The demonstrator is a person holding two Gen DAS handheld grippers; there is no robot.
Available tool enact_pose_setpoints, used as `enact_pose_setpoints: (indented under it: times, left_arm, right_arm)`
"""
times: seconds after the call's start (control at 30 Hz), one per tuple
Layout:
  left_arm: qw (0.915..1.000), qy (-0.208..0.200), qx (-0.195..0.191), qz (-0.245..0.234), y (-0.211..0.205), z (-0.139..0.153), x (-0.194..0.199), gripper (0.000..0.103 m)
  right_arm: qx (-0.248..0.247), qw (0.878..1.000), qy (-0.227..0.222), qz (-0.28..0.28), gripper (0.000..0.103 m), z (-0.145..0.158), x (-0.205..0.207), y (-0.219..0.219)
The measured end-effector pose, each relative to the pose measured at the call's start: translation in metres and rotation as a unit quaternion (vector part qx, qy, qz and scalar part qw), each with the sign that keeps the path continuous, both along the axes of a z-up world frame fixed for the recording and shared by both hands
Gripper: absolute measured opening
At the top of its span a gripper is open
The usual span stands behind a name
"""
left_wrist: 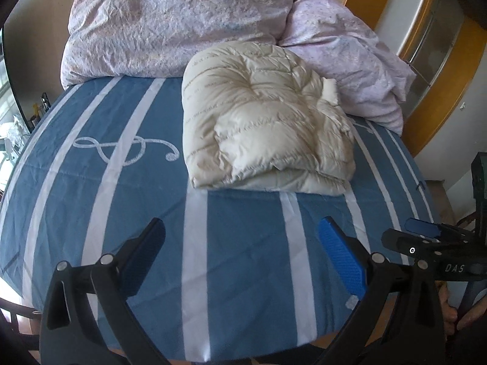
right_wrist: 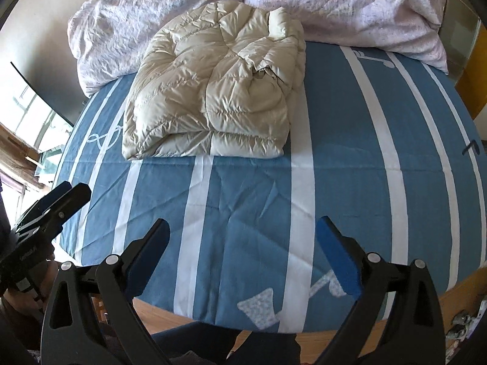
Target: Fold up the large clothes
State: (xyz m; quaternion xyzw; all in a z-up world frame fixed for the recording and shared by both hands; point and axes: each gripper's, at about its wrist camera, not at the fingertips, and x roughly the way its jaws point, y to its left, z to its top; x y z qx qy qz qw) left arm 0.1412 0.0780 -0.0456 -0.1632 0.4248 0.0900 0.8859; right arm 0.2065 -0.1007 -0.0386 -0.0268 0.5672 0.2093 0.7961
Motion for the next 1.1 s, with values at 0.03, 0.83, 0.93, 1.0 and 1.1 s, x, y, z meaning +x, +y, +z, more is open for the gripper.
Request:
enact_pose_setpoints:
  times: [0.03,0.83,0.93,1.0,1.1]
  left_arm:
    - [1.0,-0.001,-0.004,0.0,-0.002,0.0,-0.002,0.101]
    - [0.9992,-0.015,-0.037,0.004,-0.016,0.003,-0.033,0.1]
    - [0.9992,-0.015,-0.036,0.003,-0.016,0.003,-0.033,0.101]
    - [0.9992,-0.016,-0.035,0.003,-0.019,0.004,-0.033,0.101]
    - [0.9993,-0.017,-0.034,0.002,-0.021,0.005,-0.034,0.101]
  right_arm:
    - [0.002,1.0,-0.001,0.0,0.098,0.001,-0.003,-0.001]
    - [0.065,0.998,-0.024,-0.007,0.098,0.016,-0.03,-0.01]
    - [0.067,0.997,-0.026,-0.009,0.098,0.017,-0.031,-0.011]
    - [0.069,0.997,-0.026,-0.009,0.098,0.017,-0.031,-0.011]
    - [0.069,0.997,-0.026,-0.009,0.098,0.017,-0.031,-0.011]
